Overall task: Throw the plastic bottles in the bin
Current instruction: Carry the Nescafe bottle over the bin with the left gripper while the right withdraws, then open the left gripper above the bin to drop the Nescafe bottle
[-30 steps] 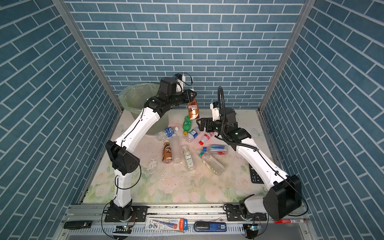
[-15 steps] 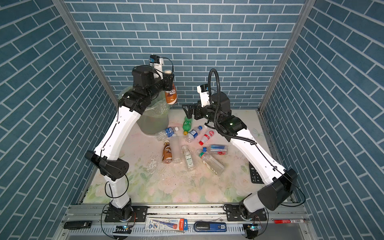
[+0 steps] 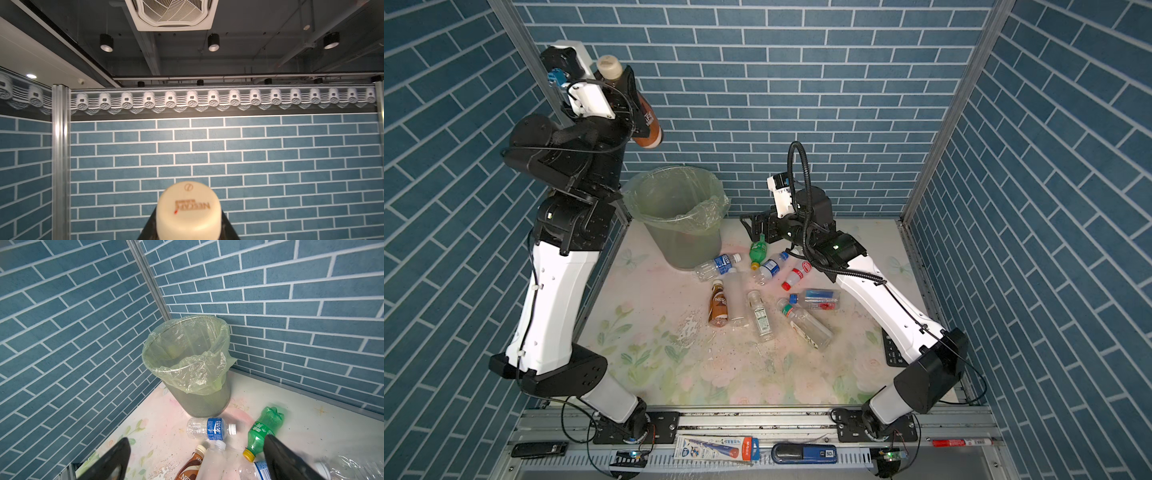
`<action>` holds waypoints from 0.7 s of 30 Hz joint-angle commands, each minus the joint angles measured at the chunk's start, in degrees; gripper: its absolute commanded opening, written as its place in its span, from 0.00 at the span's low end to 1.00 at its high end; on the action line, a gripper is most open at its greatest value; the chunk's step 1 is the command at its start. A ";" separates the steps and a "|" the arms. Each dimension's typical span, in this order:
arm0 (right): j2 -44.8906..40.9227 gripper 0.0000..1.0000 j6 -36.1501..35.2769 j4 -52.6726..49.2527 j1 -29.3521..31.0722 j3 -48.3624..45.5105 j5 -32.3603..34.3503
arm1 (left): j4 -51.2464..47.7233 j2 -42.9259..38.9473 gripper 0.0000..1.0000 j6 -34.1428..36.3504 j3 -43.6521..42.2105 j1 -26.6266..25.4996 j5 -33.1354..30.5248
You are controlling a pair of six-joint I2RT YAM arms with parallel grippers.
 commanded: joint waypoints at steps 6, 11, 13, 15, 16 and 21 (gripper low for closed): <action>1.02 0.99 0.74 0.19 0.39 1.34 -0.46 | -17.67 14.08 0.75 -20.09 -0.37 13.31 5.28; 1.29 0.99 0.48 -0.20 0.39 1.19 0.03 | -13.17 10.70 0.99 -21.09 -5.65 13.50 8.46; 1.57 0.99 0.91 0.10 0.39 1.13 0.01 | -13.46 10.68 0.99 -21.27 -5.38 13.43 9.42; 1.92 0.99 1.26 0.60 0.43 0.83 -0.07 | -13.86 10.73 0.99 -21.33 -5.36 13.33 9.84; 2.11 0.99 1.49 0.68 0.39 0.81 -0.15 | -14.24 10.89 0.99 -21.27 -5.36 13.24 10.02; 2.37 0.99 2.06 0.78 0.39 0.63 -0.17 | -14.26 10.62 0.99 -21.64 -6.78 13.06 10.76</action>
